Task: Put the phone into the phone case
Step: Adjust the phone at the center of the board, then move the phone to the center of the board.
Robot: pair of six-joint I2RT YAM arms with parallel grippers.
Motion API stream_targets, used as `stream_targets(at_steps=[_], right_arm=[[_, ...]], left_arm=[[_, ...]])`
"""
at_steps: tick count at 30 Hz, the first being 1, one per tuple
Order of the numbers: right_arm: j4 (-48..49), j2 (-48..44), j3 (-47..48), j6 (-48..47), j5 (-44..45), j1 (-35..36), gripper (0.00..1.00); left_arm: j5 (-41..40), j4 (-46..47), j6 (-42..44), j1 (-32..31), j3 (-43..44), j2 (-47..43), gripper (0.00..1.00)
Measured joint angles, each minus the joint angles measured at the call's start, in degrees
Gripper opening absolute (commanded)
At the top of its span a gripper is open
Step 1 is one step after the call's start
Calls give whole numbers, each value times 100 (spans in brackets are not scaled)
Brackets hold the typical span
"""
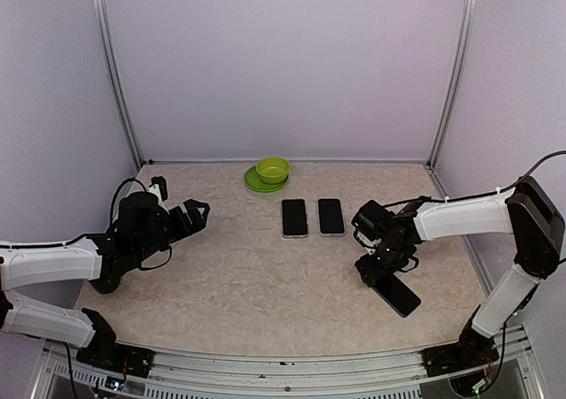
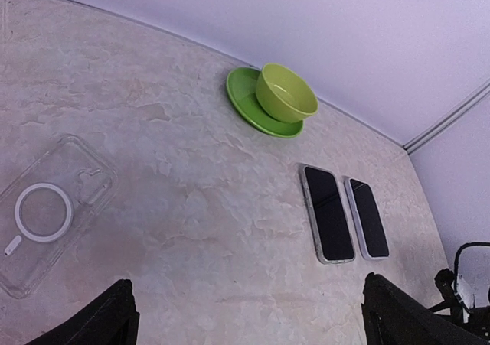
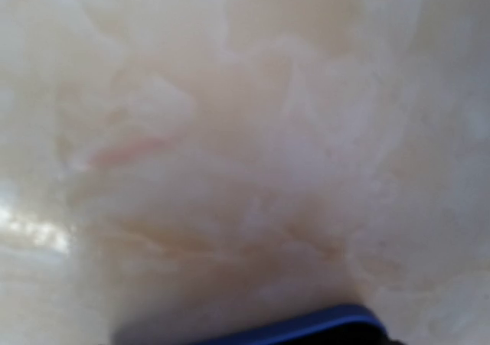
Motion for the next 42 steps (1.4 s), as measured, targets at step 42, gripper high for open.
stream_targets(at_steps=[42], right_arm=[[-262, -90, -81, 146, -229, -479, 88]], left_arm=[[472, 42, -439, 81, -179, -24, 99]])
